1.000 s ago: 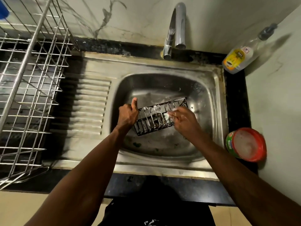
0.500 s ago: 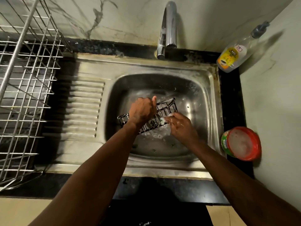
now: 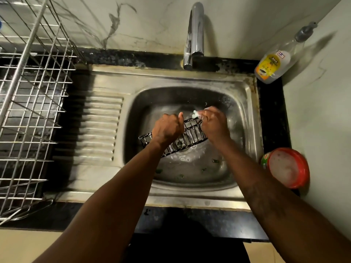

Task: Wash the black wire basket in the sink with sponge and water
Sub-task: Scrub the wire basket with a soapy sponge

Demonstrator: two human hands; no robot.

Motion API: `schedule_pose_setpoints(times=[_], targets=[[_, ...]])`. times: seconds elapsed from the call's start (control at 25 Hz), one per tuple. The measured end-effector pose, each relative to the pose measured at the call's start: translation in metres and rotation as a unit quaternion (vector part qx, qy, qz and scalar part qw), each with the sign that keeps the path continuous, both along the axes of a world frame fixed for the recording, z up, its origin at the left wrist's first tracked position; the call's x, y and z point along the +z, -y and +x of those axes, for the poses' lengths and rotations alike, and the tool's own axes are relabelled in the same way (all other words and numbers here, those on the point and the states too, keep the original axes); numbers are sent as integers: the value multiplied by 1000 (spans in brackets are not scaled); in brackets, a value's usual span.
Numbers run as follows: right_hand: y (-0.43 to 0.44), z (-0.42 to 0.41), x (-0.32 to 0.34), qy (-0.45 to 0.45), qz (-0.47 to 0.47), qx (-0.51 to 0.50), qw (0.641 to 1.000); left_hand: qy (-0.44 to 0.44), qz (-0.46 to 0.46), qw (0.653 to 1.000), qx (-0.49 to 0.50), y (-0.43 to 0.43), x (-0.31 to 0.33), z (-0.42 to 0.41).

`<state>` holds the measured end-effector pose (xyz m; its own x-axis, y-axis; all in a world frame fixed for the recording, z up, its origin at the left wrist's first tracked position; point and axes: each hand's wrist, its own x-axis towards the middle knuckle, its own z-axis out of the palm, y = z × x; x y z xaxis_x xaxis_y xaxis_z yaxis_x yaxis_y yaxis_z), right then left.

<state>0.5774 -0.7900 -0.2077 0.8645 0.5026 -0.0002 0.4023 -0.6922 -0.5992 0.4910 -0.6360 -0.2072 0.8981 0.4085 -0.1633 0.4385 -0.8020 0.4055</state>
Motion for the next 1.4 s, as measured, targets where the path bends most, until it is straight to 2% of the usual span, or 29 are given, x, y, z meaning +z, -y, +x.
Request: schedule_pose_setpoints(times=[0.12, 0.2, 0.36, 0.56, 0.72, 0.88, 1.08, 1.2, 1.28, 1.32, 1.4], targets=[[33, -19, -1, 13, -11, 52, 999, -6, -9, 1000, -6, -1, -4, -1], [54, -37, -2, 22, 19, 65, 997, -12, -16, 1000, -10, 2, -4, -2], [13, -3, -4, 0, 23, -22, 1000, -3, -16, 1000, 4, -4, 1, 2], [56, -37, -5, -21, 70, 3, 997, -4, -7, 1000, -18, 2, -4, 0], [18, 0, -8, -60, 41, -95, 993, 1, -13, 1000, -7, -3, -3, 5], [61, -35, -6, -44, 66, 10, 997, -2, -14, 1000, -13, 2, -10, 1], [6, -4, -10, 7, -1, -38, 999, 7, -4, 1000, -18, 0, -2, 2], [33, -45, -21, 99, 0, 25, 995, 10, -12, 1000, -12, -1, -4, 3], [55, -60, -24, 57, 86, 34, 994, 16, -19, 1000, -15, -2, -6, 3], [51, -54, -22, 35, 97, 26, 994, 16, -22, 999, -23, -1, -8, 2], [19, -30, -11, 54, 29, 33, 998, 12, -33, 999, -19, -2, -6, 1]])
